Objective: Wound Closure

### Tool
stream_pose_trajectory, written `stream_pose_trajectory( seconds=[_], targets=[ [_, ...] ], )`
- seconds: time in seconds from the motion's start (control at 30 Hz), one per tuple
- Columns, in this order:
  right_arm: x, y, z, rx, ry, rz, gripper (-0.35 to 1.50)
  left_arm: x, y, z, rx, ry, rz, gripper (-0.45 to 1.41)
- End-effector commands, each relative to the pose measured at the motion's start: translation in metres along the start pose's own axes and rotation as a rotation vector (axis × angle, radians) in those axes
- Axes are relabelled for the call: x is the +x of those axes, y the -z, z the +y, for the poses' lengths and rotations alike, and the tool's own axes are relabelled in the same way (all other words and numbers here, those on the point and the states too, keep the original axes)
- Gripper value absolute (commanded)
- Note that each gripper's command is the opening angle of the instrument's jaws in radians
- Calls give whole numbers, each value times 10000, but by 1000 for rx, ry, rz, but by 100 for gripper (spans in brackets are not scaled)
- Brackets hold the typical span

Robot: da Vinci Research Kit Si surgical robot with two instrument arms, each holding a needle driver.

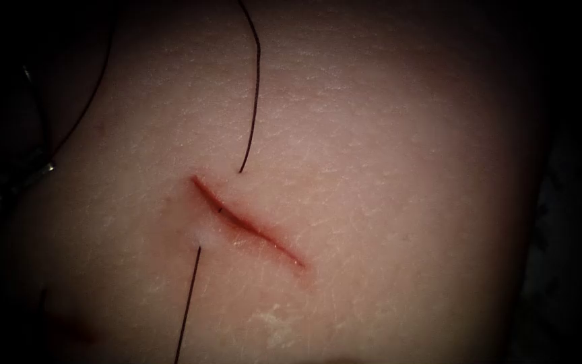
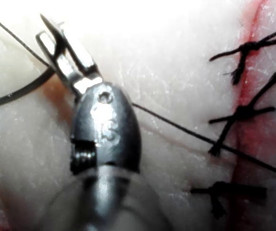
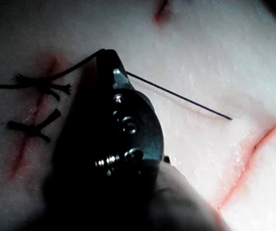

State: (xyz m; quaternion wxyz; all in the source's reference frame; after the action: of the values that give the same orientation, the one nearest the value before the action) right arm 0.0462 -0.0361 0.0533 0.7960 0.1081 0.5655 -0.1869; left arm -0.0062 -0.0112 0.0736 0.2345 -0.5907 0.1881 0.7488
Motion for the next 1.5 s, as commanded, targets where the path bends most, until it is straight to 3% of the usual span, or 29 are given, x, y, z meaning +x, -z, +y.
stream_pose_trajectory(
  seconds=[0.03,0.07,0.1,0.2,0.23,0.27,0.3,0.67,0.9,0.97,1.23,1.4,1.47,1.5],
  targets=[
    [-1,-6,4,-31,-23,10,34,-8,-1,9,-1,3,-1,-45],
    [-3,5,17,-99,-44,8,114,-8,-1,9,-1,3,-1,-45],
    [-3,5,17,-99,-44,8,114,-8,-1,9,-1,3,-1,-45],
    [-16,36,56,-213,-110,35,143,-8,-2,9,-1,3,-1,-45],
    [-16,36,56,-213,-110,35,143,-8,-2,9,-1,3,-1,-45],
    [-28,55,81,-253,-109,40,146,-8,-3,10,0,3,-1,-45],
    [-31,59,87,-262,-107,40,146,-8,-3,10,0,3,-1,-45],
    [-59,82,119,-305,-106,26,146,-9,-2,10,-1,2,-1,-45],
    [-38,105,108,-296,-103,52,143,-9,-1,10,-2,2,0,-45],
    [-24,133,110,-326,-97,63,141,-9,-3,10,-1,2,0,-45],
    [-31,181,125,-411,-138,50,148,-9,-3,10,2,2,-2,-45],
    [-51,168,129,-426,-138,41,148,-9,-4,11,2,2,-2,-45],
    [-61,149,130,-416,-122,31,148,-9,-4,11,3,2,-3,-45],
    [-71,127,129,-389,-114,23,146,-9,-4,11,1,2,-5,-45]
  ],
)
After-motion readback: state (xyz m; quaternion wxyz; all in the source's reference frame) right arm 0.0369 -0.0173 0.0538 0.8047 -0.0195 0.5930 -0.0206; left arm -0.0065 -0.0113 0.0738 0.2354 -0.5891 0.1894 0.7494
